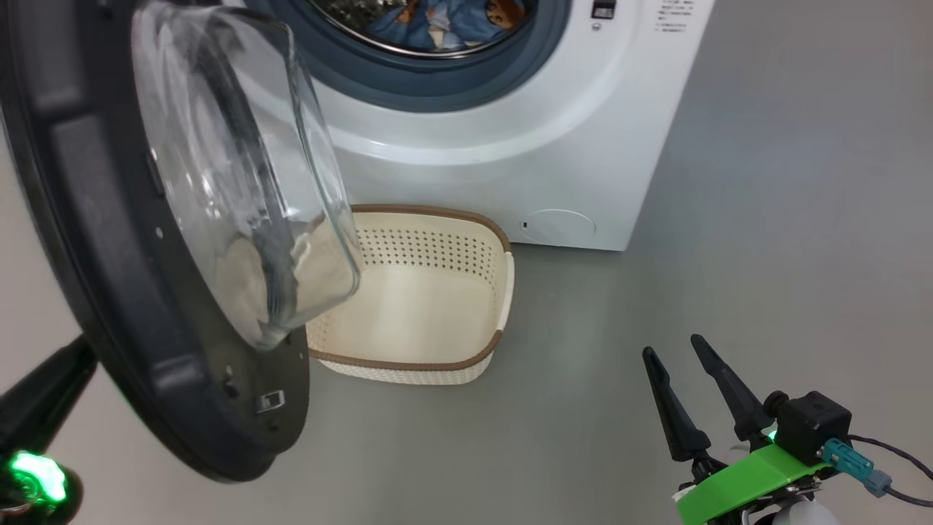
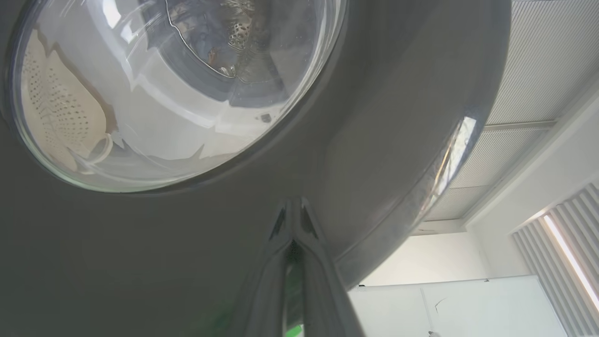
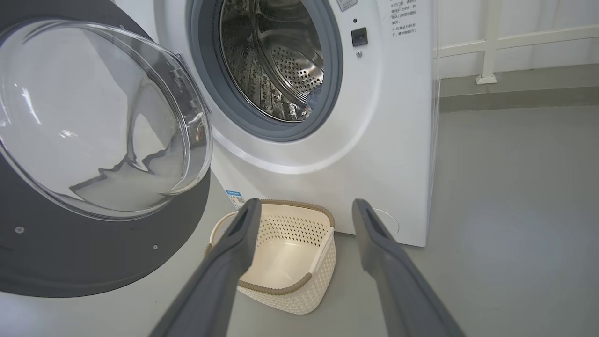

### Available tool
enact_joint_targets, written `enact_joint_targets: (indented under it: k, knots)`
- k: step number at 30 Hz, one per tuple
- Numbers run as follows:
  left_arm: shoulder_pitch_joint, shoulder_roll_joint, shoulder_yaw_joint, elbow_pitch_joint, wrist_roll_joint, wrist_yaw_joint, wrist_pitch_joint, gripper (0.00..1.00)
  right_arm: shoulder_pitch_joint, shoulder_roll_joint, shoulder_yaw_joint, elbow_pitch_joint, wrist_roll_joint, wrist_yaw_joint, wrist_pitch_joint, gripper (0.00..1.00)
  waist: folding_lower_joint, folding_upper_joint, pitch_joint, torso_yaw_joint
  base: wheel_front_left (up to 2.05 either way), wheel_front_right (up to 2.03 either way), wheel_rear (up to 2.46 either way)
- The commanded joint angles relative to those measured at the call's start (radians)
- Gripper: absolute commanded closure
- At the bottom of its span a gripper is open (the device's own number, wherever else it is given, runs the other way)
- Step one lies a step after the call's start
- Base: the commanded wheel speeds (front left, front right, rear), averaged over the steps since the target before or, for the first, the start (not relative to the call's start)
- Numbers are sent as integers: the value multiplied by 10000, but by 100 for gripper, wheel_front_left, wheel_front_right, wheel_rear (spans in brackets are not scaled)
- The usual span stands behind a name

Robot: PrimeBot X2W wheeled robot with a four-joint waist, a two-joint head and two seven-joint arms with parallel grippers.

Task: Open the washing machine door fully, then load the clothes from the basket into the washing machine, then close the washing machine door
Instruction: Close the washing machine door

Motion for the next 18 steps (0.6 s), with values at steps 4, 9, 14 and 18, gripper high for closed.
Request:
enact_joint_targets:
  k: [4,9,14,18]
  knots:
    - [-187,-23,21,-539,-40,-320,104,100,-230,89,123,-277,59,63,-48,0,0,-1,242,-505,0,0,0]
    - [-464,-354,-318,-432,106,-618,-28,100,-319,212,55,-338,207,63,-48,0,0,-1,371,-949,0,0,0]
    - [-956,-545,-582,-248,298,-713,-244,100,-410,252,33,-337,273,63,-48,0,0,-1,474,-1426,0,0,0]
    - [-1387,-566,-697,-2,431,-677,-393,100,-472,329,24,-325,307,63,-48,0,0,-1,520,-1852,0,0,0]
